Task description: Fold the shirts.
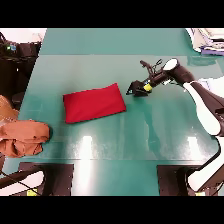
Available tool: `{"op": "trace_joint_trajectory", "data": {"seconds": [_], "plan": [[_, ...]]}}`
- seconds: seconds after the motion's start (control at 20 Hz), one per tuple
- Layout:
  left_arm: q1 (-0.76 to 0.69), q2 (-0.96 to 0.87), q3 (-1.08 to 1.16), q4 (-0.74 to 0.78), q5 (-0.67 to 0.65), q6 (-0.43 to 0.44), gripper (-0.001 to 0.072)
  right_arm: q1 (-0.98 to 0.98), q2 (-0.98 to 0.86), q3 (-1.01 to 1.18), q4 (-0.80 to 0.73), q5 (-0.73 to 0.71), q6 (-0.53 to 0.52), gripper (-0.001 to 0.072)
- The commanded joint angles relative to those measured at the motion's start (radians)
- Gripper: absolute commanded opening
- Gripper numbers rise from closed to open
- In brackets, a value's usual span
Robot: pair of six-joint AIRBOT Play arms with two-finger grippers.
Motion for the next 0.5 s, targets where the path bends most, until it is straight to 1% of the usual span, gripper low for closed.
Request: {"op": "trace_joint_trajectory", "data": {"seconds": [0.0, 0.15, 0.2, 0.25, 0.3, 0.35, 0.4, 0.45], "plan": [[0.0, -0.003, -0.004, -0.011, -0.001, 0.001, 0.0025, 0.051, -0.079, 0.026, 0.087, 0.003, 0.007, 0.0677], [0.0, -0.003, -0.004, -0.011, -0.002, 0.001, 0.0025, 0.141, -0.159, 0.142, 0.146, -0.008, 0.007, 0.0661], [0.0, -0.003, -0.004, -0.011, -0.003, 0.001, 0.0025, 0.171, -0.183, 0.18, 0.152, -0.019, 0.008, 0.0634], [0.0, -0.003, -0.004, -0.015, -0.005, 0.001, 0.0025, 0.196, -0.205, 0.217, 0.153, -0.028, 0.008, 0.0548], [0.0, -0.003, -0.004, -0.026, -0.008, 0.001, 0.0025, 0.215, -0.222, 0.245, 0.153, -0.038, 0.008, 0.051], [0.0, -0.003, -0.004, -0.038, -0.012, 0.001, 0.0025, 0.23, -0.233, 0.267, 0.153, -0.044, 0.007, 0.044], [0.0, -0.003, -0.004, -0.051, -0.02, 0.002, 0.0024, 0.241, -0.238, 0.28, 0.152, -0.056, 0.007, 0.0345], [0.0, -0.003, -0.004, -0.062, -0.027, 0.002, 0.0025, 0.245, -0.237, 0.284, 0.153, -0.069, -0.001, 0.0187]]}}
